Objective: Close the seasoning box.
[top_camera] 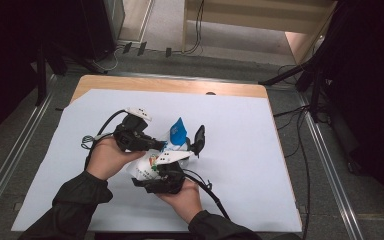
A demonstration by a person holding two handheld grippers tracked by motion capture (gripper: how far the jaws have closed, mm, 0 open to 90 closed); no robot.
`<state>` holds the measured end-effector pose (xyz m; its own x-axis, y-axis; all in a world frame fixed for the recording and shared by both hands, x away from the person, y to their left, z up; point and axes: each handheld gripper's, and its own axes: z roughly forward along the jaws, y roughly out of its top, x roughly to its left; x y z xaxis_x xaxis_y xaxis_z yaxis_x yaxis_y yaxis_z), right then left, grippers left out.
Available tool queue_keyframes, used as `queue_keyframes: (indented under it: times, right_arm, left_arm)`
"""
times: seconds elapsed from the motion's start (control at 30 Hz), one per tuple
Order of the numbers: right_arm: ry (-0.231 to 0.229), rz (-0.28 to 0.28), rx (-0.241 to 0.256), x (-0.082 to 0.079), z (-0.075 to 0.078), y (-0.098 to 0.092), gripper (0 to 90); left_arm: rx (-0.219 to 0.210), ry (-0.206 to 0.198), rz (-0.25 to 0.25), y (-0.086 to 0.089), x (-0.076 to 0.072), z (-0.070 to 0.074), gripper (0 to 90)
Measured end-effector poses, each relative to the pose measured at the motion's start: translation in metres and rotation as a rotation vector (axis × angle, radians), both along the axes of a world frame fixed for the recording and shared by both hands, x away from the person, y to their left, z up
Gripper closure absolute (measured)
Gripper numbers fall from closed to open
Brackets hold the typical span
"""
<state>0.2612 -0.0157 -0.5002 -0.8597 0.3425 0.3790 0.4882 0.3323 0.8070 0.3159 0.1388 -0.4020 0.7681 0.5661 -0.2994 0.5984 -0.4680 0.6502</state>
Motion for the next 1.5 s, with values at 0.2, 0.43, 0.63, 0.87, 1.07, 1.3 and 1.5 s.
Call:
queue_keyframes:
  times: [0.2,0.43,0.63,0.87,1.07,1.3,1.5]
  right_arm:
    - [0.01,-0.007,0.003,-0.001,0.001,0.0,55.4]
    - [0.052,-0.027,0.039,-0.002,-0.002,-0.001,57.7]
    - [0.064,-0.04,0.056,-0.004,-0.003,-0.001,58.6]
    - [0.077,-0.051,0.072,-0.002,-0.001,-0.004,59.0]
    - [0.082,-0.036,0.078,-0.002,-0.001,-0.003,58.6]
    - [0.046,-0.027,0.049,-0.004,0.001,0.0,53.4]
    - [0.073,-0.038,0.055,-0.002,0.001,-0.001,58.0]
  left_arm:
    - [0.005,-0.008,0.006,-0.001,0.0,0.0,90.0]
    - [-0.008,0.002,0.007,0.002,0.001,0.0,90.0]
    - [-0.014,0.007,0.004,0.002,0.001,0.001,89.9]
    - [-0.05,0.031,0.002,0.009,0.0,0.004,86.3]
    - [-0.026,0.032,0.005,0.011,-0.002,0.005,89.2]
    - [-0.03,0.028,0.023,0.011,-0.005,0.008,90.0]
    - [-0.024,0.018,0.027,0.01,-0.005,0.008,90.0]
